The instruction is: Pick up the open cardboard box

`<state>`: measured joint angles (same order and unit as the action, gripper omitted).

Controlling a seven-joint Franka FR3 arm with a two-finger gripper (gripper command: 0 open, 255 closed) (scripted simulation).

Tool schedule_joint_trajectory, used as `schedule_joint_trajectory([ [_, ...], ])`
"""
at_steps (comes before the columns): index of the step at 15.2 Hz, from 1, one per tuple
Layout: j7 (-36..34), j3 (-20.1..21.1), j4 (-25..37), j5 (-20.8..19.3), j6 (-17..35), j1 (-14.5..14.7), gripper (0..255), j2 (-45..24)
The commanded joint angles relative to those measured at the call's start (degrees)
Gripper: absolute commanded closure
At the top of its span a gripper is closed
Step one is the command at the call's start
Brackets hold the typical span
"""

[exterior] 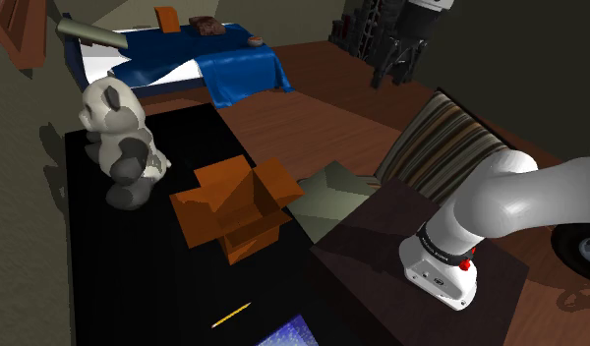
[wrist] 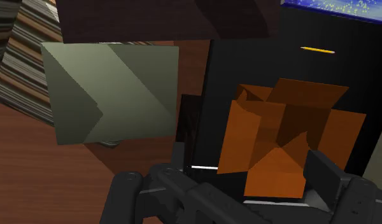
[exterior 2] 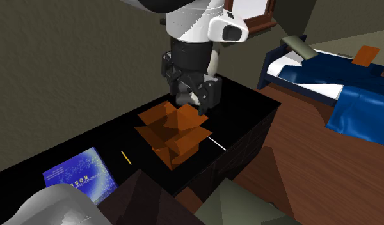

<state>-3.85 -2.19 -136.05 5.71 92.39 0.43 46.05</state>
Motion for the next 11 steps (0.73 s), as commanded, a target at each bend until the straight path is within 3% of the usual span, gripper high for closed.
schedule_joint_trajectory([
  [1, 0.0, 0.0, 0.0, 0.0, 0.0, 0.0, 0, 0.0],
  [11, -17.0, 10.4, -16.9, 8.2, 18.6, -0.6, 0, 0.2],
])
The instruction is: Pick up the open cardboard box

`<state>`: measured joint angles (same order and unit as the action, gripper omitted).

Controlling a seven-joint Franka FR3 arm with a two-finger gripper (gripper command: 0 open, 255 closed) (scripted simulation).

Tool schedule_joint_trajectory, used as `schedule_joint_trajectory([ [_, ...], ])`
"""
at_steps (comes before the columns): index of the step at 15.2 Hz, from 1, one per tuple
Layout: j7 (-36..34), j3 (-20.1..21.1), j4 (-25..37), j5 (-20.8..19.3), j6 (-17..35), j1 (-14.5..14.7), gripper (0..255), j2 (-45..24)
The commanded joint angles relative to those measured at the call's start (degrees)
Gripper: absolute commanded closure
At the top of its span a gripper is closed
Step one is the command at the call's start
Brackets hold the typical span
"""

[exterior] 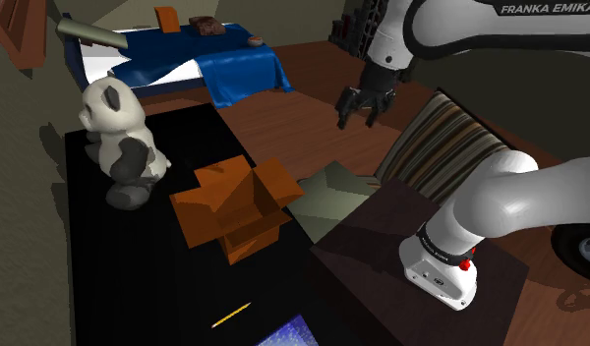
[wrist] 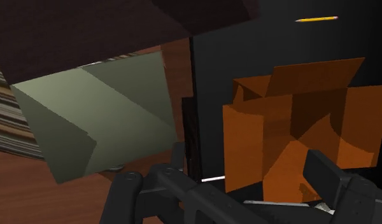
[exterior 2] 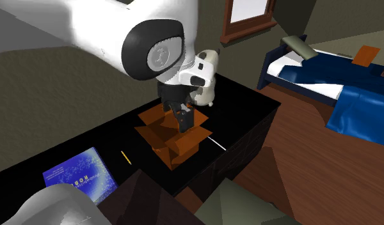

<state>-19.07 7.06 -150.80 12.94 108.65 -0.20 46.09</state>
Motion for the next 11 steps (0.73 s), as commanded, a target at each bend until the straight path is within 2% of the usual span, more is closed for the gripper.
schedule_joint_trajectory([
  [1, -3.5, 2.3, -3.4, 2.0, 4.5, 0.2, 0, -0.6],
  [6, -11.9, 8.6, -7.9, 6.9, 16.1, 0.8, 0, -6.4],
  [11, -20.4, 15.2, -9.5, 11.1, 29.0, 0.9, 0, -16.5],
])
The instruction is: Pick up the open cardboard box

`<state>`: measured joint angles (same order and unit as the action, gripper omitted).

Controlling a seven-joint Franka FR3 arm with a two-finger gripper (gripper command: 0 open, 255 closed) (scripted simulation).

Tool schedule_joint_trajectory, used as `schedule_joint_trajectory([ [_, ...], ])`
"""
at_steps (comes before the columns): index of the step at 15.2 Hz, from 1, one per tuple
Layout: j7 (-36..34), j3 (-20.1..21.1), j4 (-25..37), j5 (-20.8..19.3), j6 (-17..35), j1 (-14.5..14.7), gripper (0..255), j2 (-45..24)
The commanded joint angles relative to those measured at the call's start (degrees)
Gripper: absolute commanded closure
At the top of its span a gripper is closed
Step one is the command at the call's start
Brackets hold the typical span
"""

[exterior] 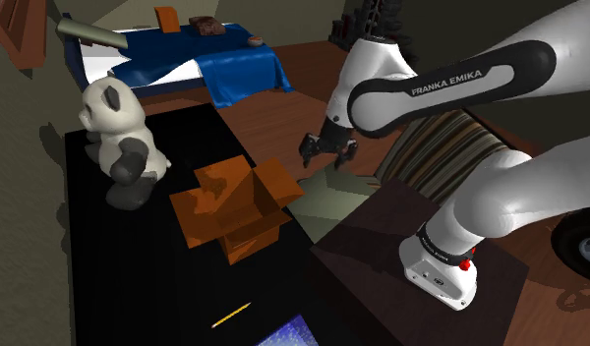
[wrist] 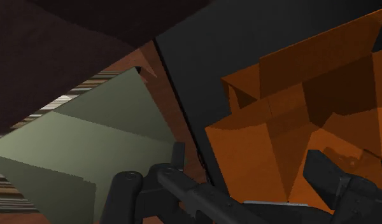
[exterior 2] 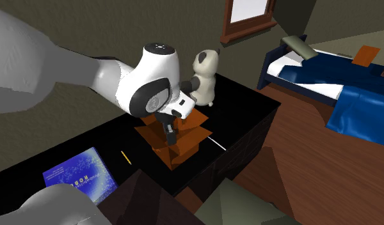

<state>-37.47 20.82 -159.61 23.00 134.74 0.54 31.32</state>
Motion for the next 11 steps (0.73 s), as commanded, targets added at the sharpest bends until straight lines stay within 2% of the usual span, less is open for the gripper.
schedule_joint_trajectory([
  [1, -3.7, 2.8, -0.6, 1.6, 5.6, 0.0, 0, -4.2],
  [4, -9.5, 6.9, 0.2, 2.1, 13.8, -1.3, 0, -12.4],
  [7, -17.1, 11.2, 1.9, -0.7, 21.8, -3.8, 0, -21.5],
  [9, -24.8, 13.7, 3.4, -6.5, 27.0, -6.2, 0, -28.1],
  [11, -36.3, 13.6, 5.2, -17.6, 31.5, -7.5, 0, -35.0],
])
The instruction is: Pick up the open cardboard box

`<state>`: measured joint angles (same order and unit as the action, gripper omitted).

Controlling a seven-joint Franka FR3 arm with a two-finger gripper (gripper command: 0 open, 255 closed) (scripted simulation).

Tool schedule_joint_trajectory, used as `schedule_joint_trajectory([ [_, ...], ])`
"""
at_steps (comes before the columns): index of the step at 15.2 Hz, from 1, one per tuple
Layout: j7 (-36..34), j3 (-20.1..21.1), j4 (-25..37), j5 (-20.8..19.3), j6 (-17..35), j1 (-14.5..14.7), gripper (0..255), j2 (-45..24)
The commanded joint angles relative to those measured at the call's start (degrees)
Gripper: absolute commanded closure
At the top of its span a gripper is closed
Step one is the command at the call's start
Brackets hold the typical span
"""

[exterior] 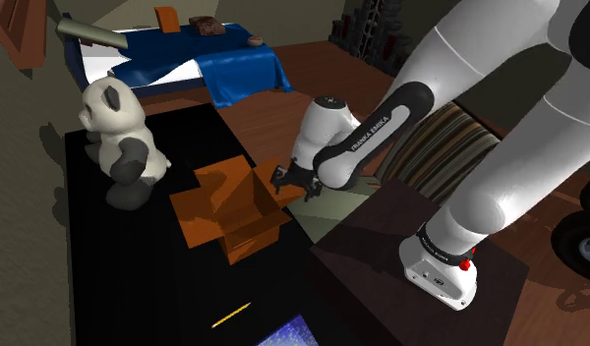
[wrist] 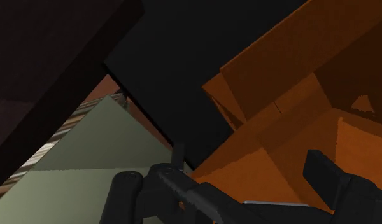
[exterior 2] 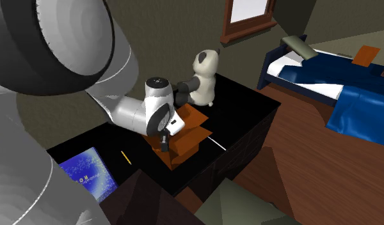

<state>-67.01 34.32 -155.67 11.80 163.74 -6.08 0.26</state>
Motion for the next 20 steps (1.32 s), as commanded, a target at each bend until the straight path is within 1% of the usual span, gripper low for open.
schedule_joint_trajectory([
  [1, -13.5, -1.9, 2.5, -13.3, 4.2, 0.1, 0, -7.2],
  [2, -19.7, -5.2, 3.9, -19.4, 5.7, 2.6, 0, -10.3],
  [3, -24.7, -9.2, 5.5, -23.7, 6.9, 6.1, 0, -13.2],
  [4, -26.5, -11.9, 6.3, -24.7, 7.6, 8.7, 0, -14.5],
  [6, -27.7, -14.8, 6.7, -26.3, 9.1, 11.3, 0, -16.4],
  [11, -30.4, -20.9, 8.0, -29.8, 12.9, 16.6, 0, -21.0],
  [13, -30.6, -21.5, 8.1, -30.0, 13.3, 17.2, 0, -21.5],
  [14, -30.6, -21.5, 8.2, -29.9, 13.2, 17.2, 255, -21.5],
  [20, -30.4, -21.3, 8.2, -29.9, 13.1, 17.0, 255, -21.5],
])
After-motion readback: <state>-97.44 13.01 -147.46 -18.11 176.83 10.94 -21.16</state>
